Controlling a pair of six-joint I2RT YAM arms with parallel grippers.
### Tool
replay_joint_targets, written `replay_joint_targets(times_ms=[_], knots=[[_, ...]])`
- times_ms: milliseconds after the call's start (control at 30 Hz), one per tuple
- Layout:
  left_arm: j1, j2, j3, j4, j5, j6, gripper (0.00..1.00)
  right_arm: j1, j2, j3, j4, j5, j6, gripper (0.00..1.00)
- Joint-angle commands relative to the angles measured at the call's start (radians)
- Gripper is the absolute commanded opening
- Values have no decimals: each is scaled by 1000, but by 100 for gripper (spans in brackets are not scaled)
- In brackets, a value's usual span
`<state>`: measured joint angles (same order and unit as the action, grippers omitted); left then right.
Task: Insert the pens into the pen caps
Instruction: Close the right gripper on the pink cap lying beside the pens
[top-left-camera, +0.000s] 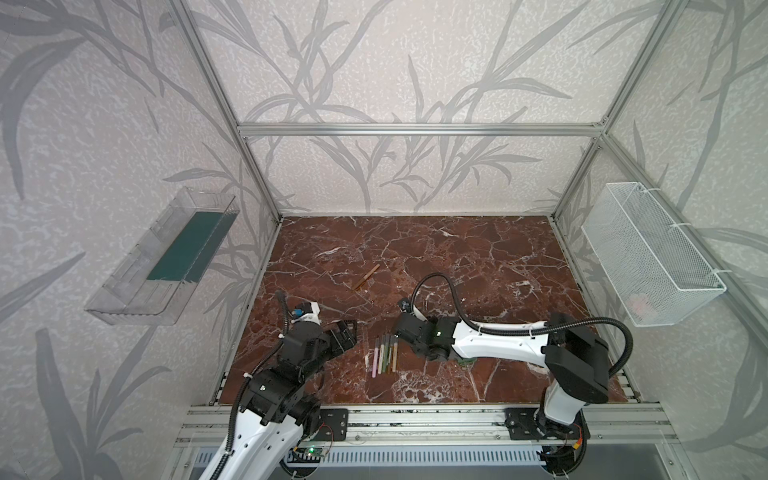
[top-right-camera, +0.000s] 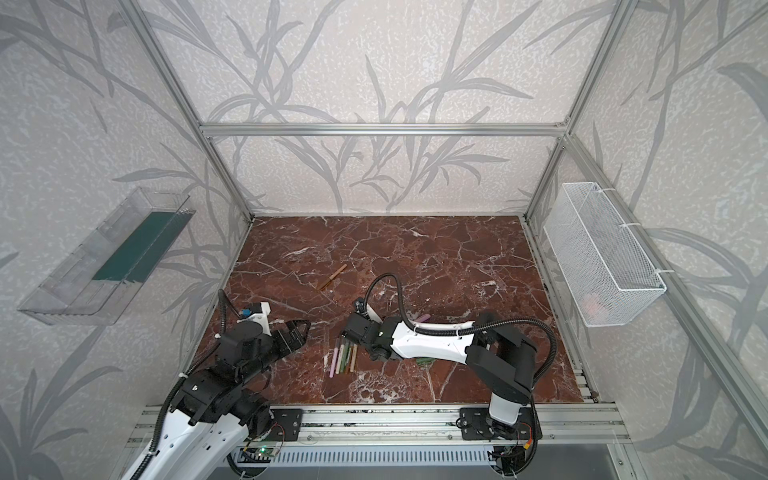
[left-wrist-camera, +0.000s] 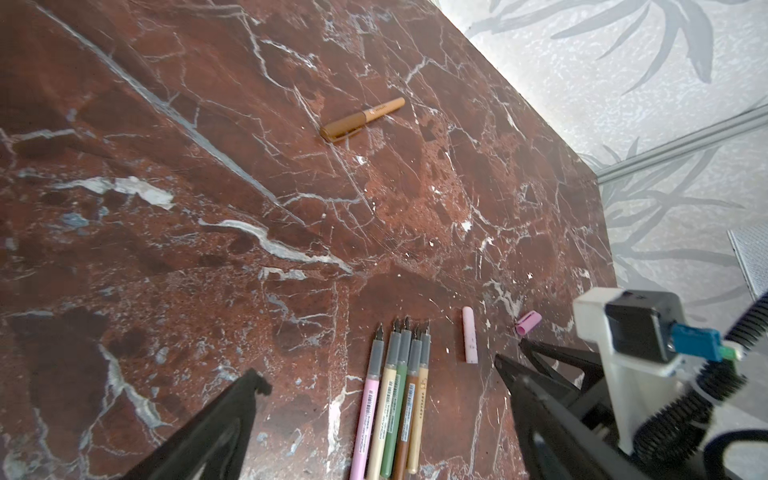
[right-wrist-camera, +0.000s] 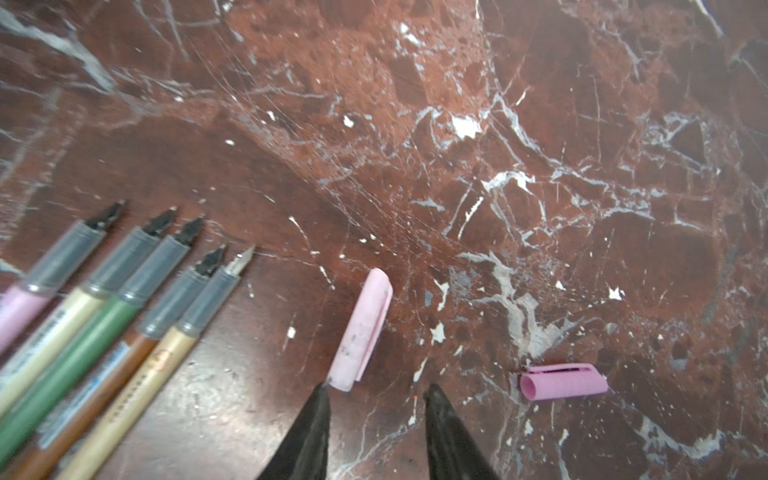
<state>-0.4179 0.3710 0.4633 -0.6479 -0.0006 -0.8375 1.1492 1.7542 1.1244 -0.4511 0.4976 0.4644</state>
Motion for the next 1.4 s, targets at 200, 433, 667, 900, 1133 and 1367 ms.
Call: replay_joint_targets(times_ms=[200, 433, 667, 900, 1133, 1367], knots=[[1, -44, 11, -96, -132, -54, 96, 1, 169, 155, -120, 33, 14, 32], [2, -71, 17, -112, -142, -49, 96, 2, 226, 192, -189, 127, 61, 27], [1, -70, 8, -104, -136, -51, 96, 2, 247, 186, -176, 114, 70, 28], [0, -86, 18, -124, -149, -49, 96, 1, 279, 202, -141, 83, 67, 27], [1, -107, 27, -134, -153, -39, 96, -13, 298, 184, -113, 51, 90, 28], [1, -108, 23, -129, -143, -37, 96, -31, 257, 108, -59, 1, 117, 23]])
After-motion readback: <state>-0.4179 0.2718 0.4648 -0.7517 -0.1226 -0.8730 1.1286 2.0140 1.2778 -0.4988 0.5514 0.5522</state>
